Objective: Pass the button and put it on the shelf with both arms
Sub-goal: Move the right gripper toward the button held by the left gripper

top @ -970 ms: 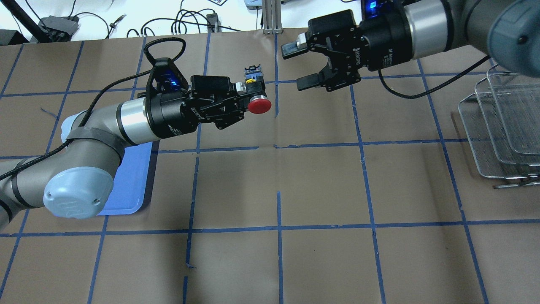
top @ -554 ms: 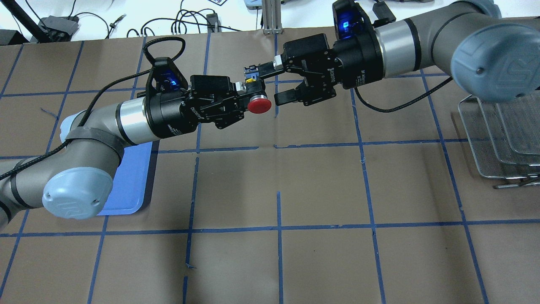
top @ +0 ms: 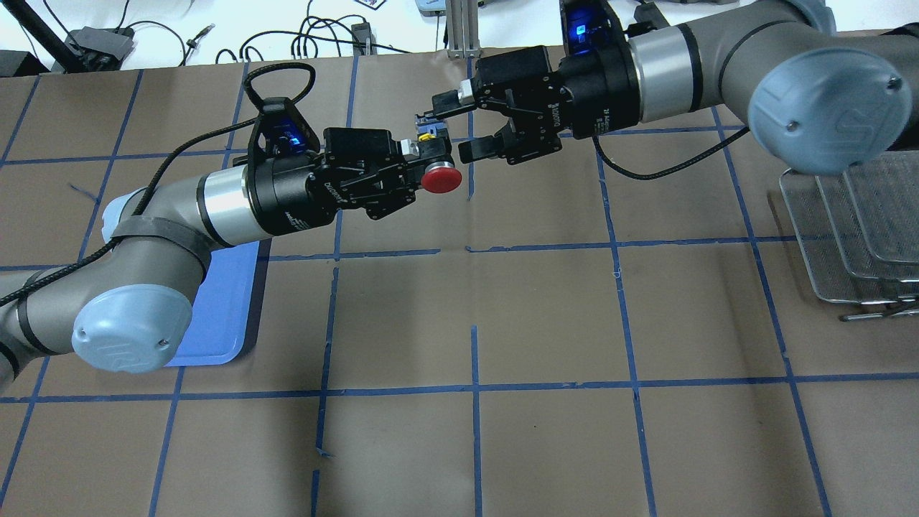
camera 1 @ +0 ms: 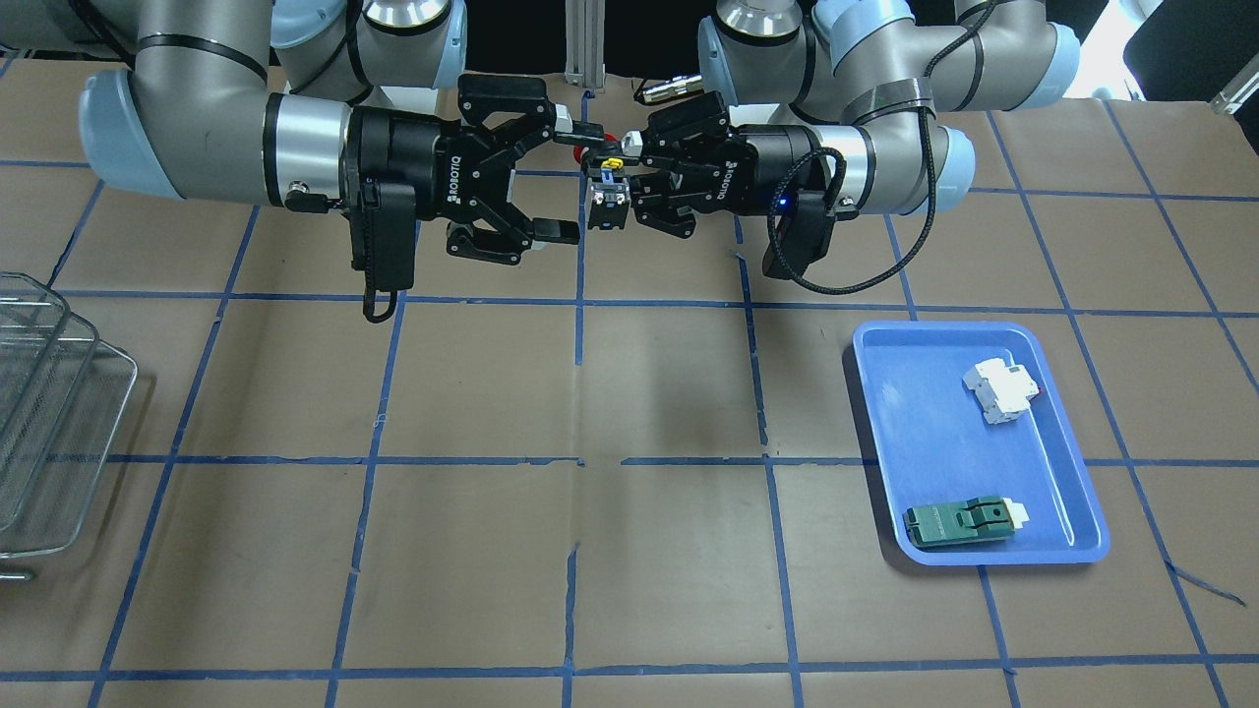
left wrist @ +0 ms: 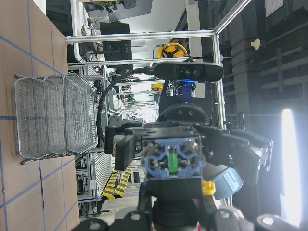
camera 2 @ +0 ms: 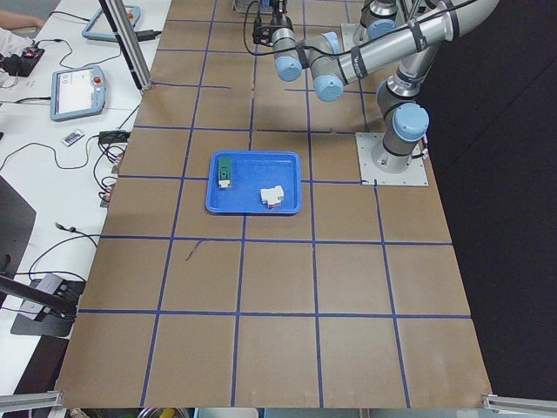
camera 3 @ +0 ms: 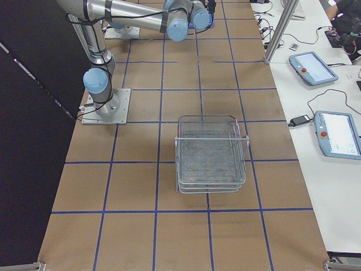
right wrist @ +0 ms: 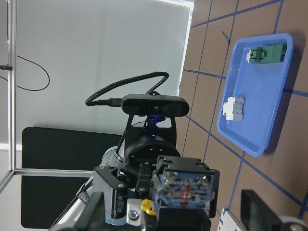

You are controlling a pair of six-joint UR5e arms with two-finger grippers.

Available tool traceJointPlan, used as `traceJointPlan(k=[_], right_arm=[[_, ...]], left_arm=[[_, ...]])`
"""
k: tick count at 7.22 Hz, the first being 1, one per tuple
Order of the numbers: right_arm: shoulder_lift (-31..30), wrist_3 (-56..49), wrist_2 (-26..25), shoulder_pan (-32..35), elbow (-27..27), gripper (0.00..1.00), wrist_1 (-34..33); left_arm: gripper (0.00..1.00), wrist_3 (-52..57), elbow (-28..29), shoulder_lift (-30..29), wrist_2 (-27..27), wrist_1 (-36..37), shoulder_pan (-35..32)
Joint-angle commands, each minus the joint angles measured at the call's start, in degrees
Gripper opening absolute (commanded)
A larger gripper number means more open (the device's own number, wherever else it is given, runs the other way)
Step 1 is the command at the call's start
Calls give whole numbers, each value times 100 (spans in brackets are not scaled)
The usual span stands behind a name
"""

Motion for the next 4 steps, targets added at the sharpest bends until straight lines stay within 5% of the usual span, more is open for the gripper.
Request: traceJointPlan(k=[1, 2, 4], right_arm=[[79, 226, 2, 179, 8, 96, -200], [88, 410, 2, 268, -1, 91, -226], [53, 648, -6, 286, -1, 42, -200]], left_arm=[[0, 9, 1, -6, 0, 0, 0], [0, 0, 1, -6, 0, 0, 0], [0, 0, 1, 3, 0, 0, 0]])
